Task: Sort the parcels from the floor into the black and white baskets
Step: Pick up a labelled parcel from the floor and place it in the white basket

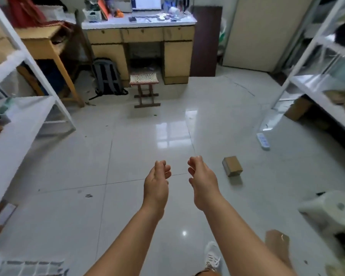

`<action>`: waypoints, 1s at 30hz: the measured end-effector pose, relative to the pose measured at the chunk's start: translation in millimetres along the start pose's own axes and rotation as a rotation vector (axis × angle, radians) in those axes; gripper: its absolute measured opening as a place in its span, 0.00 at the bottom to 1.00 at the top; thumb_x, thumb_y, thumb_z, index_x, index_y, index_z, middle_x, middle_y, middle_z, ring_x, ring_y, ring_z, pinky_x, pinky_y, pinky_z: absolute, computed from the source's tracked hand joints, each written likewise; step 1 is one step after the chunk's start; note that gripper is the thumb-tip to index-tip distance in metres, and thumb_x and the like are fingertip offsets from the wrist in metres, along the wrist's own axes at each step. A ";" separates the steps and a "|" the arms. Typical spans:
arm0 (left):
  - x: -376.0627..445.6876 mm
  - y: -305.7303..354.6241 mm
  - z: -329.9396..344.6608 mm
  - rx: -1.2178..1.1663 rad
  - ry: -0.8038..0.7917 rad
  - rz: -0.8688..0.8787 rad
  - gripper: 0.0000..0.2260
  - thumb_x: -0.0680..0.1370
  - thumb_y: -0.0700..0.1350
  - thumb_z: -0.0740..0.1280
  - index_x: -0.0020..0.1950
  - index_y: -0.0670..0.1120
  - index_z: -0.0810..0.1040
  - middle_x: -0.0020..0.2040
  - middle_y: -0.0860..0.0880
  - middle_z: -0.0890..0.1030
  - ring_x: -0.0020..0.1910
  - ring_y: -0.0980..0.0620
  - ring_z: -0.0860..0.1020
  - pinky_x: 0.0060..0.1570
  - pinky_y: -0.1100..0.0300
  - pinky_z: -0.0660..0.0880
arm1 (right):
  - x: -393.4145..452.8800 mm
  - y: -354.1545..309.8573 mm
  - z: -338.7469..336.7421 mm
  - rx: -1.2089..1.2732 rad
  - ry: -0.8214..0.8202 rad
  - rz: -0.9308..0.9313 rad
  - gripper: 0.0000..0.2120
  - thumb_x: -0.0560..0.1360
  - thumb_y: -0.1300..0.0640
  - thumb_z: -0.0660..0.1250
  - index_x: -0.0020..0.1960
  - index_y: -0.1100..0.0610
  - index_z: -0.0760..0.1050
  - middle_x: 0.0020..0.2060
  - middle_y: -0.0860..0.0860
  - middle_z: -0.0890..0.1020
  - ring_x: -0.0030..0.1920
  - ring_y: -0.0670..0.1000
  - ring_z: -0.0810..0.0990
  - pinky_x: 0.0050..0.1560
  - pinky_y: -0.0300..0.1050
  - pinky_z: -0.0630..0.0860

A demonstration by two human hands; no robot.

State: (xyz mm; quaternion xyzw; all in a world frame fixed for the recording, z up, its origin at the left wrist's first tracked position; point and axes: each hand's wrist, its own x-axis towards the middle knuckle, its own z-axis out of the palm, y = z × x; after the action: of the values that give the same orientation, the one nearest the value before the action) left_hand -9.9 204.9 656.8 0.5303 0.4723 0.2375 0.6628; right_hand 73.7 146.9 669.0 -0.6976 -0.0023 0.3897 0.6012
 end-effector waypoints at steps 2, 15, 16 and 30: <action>7.9 -1.7 34.4 0.022 -0.042 -0.018 0.21 0.83 0.56 0.49 0.68 0.47 0.71 0.58 0.52 0.77 0.58 0.54 0.76 0.58 0.59 0.69 | 17.9 -3.1 -29.4 0.037 0.048 0.022 0.16 0.81 0.46 0.54 0.61 0.52 0.74 0.61 0.48 0.75 0.63 0.49 0.72 0.69 0.53 0.66; 67.2 -2.3 252.2 0.138 -0.181 -0.119 0.21 0.83 0.54 0.49 0.69 0.44 0.70 0.60 0.49 0.77 0.58 0.51 0.75 0.58 0.57 0.69 | 148.4 -46.8 -224.9 0.177 0.224 0.111 0.15 0.80 0.49 0.55 0.52 0.60 0.71 0.63 0.58 0.75 0.62 0.57 0.74 0.68 0.54 0.66; 71.8 -3.5 264.6 0.145 -0.185 -0.128 0.21 0.83 0.54 0.49 0.69 0.44 0.70 0.60 0.49 0.77 0.59 0.51 0.75 0.59 0.57 0.69 | 155.4 -49.1 -236.7 0.185 0.233 0.116 0.14 0.80 0.48 0.54 0.51 0.57 0.72 0.63 0.58 0.75 0.62 0.57 0.74 0.68 0.53 0.65; 190.7 -24.1 397.7 0.222 -0.260 -0.211 0.21 0.84 0.53 0.49 0.69 0.44 0.70 0.60 0.48 0.76 0.58 0.51 0.74 0.62 0.55 0.69 | 293.8 -74.3 -315.0 0.260 0.352 0.217 0.24 0.82 0.45 0.52 0.72 0.59 0.64 0.67 0.56 0.72 0.60 0.53 0.72 0.67 0.52 0.65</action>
State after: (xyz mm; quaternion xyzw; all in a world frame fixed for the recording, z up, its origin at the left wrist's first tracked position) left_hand 418.9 162.4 559.7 0.5737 0.4589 0.0428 0.6771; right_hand 484.9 42.4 564.1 -0.6678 0.2278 0.3214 0.6315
